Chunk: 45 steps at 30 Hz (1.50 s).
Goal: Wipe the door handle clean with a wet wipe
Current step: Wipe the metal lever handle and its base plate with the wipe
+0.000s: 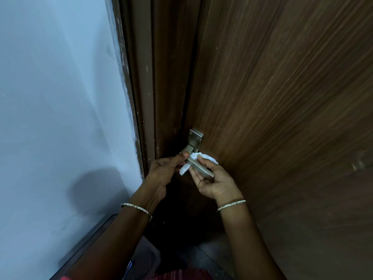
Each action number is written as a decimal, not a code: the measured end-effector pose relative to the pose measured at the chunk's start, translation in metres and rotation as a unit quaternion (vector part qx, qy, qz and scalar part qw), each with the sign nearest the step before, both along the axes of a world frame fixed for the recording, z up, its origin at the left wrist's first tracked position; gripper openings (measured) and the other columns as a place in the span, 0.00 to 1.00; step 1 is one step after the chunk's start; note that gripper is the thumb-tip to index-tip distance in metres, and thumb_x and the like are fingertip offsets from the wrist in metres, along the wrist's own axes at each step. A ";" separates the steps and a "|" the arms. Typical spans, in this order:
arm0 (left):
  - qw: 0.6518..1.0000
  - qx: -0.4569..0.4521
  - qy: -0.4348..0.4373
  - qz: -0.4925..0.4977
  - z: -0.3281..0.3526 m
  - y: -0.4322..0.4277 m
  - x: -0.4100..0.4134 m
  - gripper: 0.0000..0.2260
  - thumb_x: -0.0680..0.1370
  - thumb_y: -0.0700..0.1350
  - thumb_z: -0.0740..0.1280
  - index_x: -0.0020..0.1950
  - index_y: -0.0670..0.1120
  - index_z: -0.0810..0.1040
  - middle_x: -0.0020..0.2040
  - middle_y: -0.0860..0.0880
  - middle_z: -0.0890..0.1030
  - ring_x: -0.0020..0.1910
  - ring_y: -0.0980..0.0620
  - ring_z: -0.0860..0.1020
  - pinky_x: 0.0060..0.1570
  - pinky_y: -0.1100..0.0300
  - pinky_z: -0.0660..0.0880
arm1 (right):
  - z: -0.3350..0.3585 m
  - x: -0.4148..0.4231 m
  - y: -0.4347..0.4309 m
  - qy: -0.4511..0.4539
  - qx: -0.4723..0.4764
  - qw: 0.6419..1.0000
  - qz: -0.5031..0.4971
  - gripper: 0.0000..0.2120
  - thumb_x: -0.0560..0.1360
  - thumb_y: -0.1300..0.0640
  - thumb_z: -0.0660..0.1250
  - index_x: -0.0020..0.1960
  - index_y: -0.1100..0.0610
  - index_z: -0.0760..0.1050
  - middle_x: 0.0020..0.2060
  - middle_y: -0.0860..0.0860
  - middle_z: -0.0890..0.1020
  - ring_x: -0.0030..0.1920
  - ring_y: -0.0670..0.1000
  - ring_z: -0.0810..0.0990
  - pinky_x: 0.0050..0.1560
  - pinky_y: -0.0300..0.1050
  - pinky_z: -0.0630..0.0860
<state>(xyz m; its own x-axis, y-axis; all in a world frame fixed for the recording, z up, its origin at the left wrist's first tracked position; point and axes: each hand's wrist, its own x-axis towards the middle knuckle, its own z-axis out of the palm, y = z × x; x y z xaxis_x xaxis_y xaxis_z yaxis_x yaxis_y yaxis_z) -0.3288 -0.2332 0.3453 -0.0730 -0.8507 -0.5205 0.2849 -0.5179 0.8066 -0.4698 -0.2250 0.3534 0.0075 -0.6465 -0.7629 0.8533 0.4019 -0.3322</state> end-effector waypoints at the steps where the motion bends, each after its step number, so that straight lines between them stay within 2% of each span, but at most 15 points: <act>1: 1.000 0.000 -0.002 -0.002 0.000 0.000 0.000 0.12 0.71 0.51 0.76 0.41 0.42 0.86 0.34 0.49 0.86 0.28 0.58 0.83 0.18 0.70 0.70 | -0.003 -0.001 0.002 -0.018 -0.009 1.000 0.003 0.05 0.70 0.71 0.74 0.45 0.65 0.82 0.37 0.57 0.88 0.45 0.54 0.88 0.50 0.52 0.83; 7: 1.000 0.000 0.010 0.010 0.002 0.001 -0.002 0.09 0.71 0.48 0.76 0.39 0.42 0.86 0.32 0.48 0.86 0.27 0.58 0.83 0.19 0.70 0.72 | -0.032 0.014 0.005 -0.101 -0.049 0.992 -0.062 0.11 0.62 0.70 0.73 0.44 0.65 0.80 0.34 0.58 0.87 0.32 0.55 0.88 0.48 0.51 0.81; 10: 1.000 0.002 0.005 0.009 0.002 0.002 -0.003 0.08 0.71 0.48 0.76 0.37 0.44 0.85 0.31 0.50 0.85 0.26 0.59 0.82 0.18 0.70 0.71 | -0.041 0.017 0.002 -0.115 -0.049 0.989 -0.083 0.12 0.61 0.70 0.72 0.45 0.65 0.79 0.34 0.59 0.86 0.40 0.54 0.86 0.47 0.52 0.81; 13: 1.000 0.009 -0.013 0.006 -0.001 0.000 -0.002 0.08 0.70 0.51 0.76 0.38 0.47 0.86 0.35 0.52 0.87 0.30 0.59 0.83 0.27 0.67 0.74 | -0.044 0.019 0.001 -0.115 -0.053 0.988 -0.092 0.14 0.60 0.70 0.72 0.46 0.65 0.78 0.40 0.59 0.84 0.46 0.54 0.83 0.52 0.52 0.79; 15: 1.000 0.010 -0.020 0.003 -0.001 -0.001 0.000 0.09 0.70 0.52 0.76 0.41 0.47 0.86 0.35 0.53 0.87 0.30 0.60 0.83 0.27 0.67 0.74 | -0.047 0.020 -0.001 -0.109 -0.044 0.989 -0.088 0.11 0.66 0.70 0.71 0.48 0.65 0.77 0.44 0.58 0.82 0.46 0.54 0.81 0.56 0.53 0.77; 17: 1.000 0.005 -0.012 0.011 -0.002 -0.002 -0.001 0.08 0.71 0.49 0.76 0.39 0.45 0.85 0.30 0.53 0.85 0.25 0.61 0.81 0.20 0.70 0.71 | -0.051 0.020 -0.003 -0.098 -0.027 0.991 -0.084 0.03 0.76 0.69 0.67 0.48 0.64 0.76 0.44 0.58 0.80 0.45 0.54 0.80 0.55 0.54 0.78; 21: 1.000 0.003 -0.016 0.009 -0.003 -0.001 0.000 0.09 0.70 0.50 0.76 0.38 0.46 0.83 0.27 0.54 0.83 0.26 0.59 0.81 0.23 0.67 0.73 | -0.053 0.028 -0.010 -0.100 -0.017 0.992 -0.077 0.06 0.81 0.68 0.62 0.46 0.65 0.75 0.43 0.59 0.79 0.49 0.55 0.80 0.57 0.55 0.76; 24: 1.000 -0.003 -0.010 0.012 -0.005 -0.002 -0.001 0.08 0.71 0.50 0.76 0.40 0.46 0.85 0.32 0.53 0.86 0.35 0.56 0.83 0.32 0.64 0.75 | -0.048 0.038 -0.014 -0.114 -0.020 0.991 -0.070 0.14 0.82 0.68 0.59 0.65 0.65 0.76 0.62 0.60 0.81 0.69 0.56 0.76 0.64 0.55 0.73; 26: 1.000 -0.008 0.012 0.028 -0.007 -0.002 -0.002 0.08 0.70 0.47 0.77 0.43 0.42 0.86 0.40 0.46 0.87 0.43 0.48 0.85 0.42 0.60 0.80 | -0.048 0.039 -0.013 -0.142 -0.028 0.987 -0.072 0.19 0.82 0.67 0.59 0.72 0.63 0.72 0.69 0.59 0.78 0.69 0.57 0.76 0.68 0.51 0.71; 29: 0.999 -0.013 0.026 0.025 -0.010 -0.002 0.000 0.11 0.69 0.45 0.78 0.45 0.39 0.86 0.44 0.41 0.87 0.47 0.43 0.86 0.48 0.55 0.80 | -0.041 0.035 -0.005 -0.149 -0.077 0.983 -0.073 0.18 0.71 0.70 0.66 0.60 0.64 0.77 0.50 0.60 0.84 0.52 0.57 0.81 0.54 0.50 0.76; 32: 0.999 -0.012 0.025 0.021 -0.014 -0.004 0.001 0.14 0.69 0.46 0.78 0.48 0.38 0.86 0.46 0.40 0.87 0.49 0.41 0.85 0.53 0.51 0.81 | -0.039 0.027 0.002 -0.119 -0.096 0.986 -0.070 0.10 0.65 0.71 0.68 0.46 0.64 0.77 0.37 0.58 0.84 0.45 0.54 0.81 0.47 0.49 0.80; 35: 1.000 -0.011 0.017 0.011 -0.017 -0.006 0.003 0.17 0.67 0.48 0.79 0.49 0.38 0.86 0.46 0.40 0.87 0.51 0.40 0.85 0.56 0.48 0.80 | -0.033 0.014 0.008 -0.092 -0.089 0.990 -0.059 0.02 0.76 0.69 0.68 0.46 0.65 0.78 0.38 0.57 0.86 0.40 0.51 0.86 0.37 0.45 0.85; 38: 1.000 -0.001 0.007 -0.002 -0.017 -0.006 0.004 0.16 0.66 0.51 0.80 0.46 0.42 0.87 0.45 0.43 0.87 0.49 0.42 0.85 0.53 0.50 0.81 | -0.021 0.006 0.012 -0.057 -0.085 0.994 -0.041 0.03 0.79 0.67 0.66 0.47 0.66 0.78 0.34 0.59 0.87 0.31 0.51 0.87 0.29 0.42 0.83; 42: 1.000 0.007 -0.013 -0.012 -0.014 -0.006 0.005 0.11 0.66 0.53 0.79 0.41 0.47 0.88 0.44 0.47 0.88 0.51 0.44 0.84 0.57 0.48 0.78 | -0.020 0.007 0.034 0.029 -0.097 0.992 -0.081 0.05 0.80 0.64 0.66 0.53 0.64 0.80 0.44 0.56 0.85 0.40 0.49 0.84 0.43 0.42 0.81; 45: 1.000 0.009 -0.015 -0.013 -0.013 -0.005 0.005 0.13 0.65 0.54 0.79 0.43 0.47 0.87 0.46 0.47 0.88 0.54 0.43 0.83 0.62 0.43 0.74 | -0.024 -0.001 0.061 0.261 -0.156 0.941 -0.152 0.08 0.79 0.67 0.66 0.53 0.60 0.82 0.46 0.55 0.85 0.47 0.51 0.82 0.49 0.45 0.79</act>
<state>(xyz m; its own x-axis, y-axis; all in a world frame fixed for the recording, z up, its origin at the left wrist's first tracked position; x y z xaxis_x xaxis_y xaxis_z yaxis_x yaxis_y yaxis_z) -0.3243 -0.2385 0.3318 -0.0796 -0.8388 -0.5387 0.2473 -0.5401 0.8045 -0.4703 -0.1644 0.3294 -0.5368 -0.7507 -0.3850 0.6013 -0.0204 -0.7988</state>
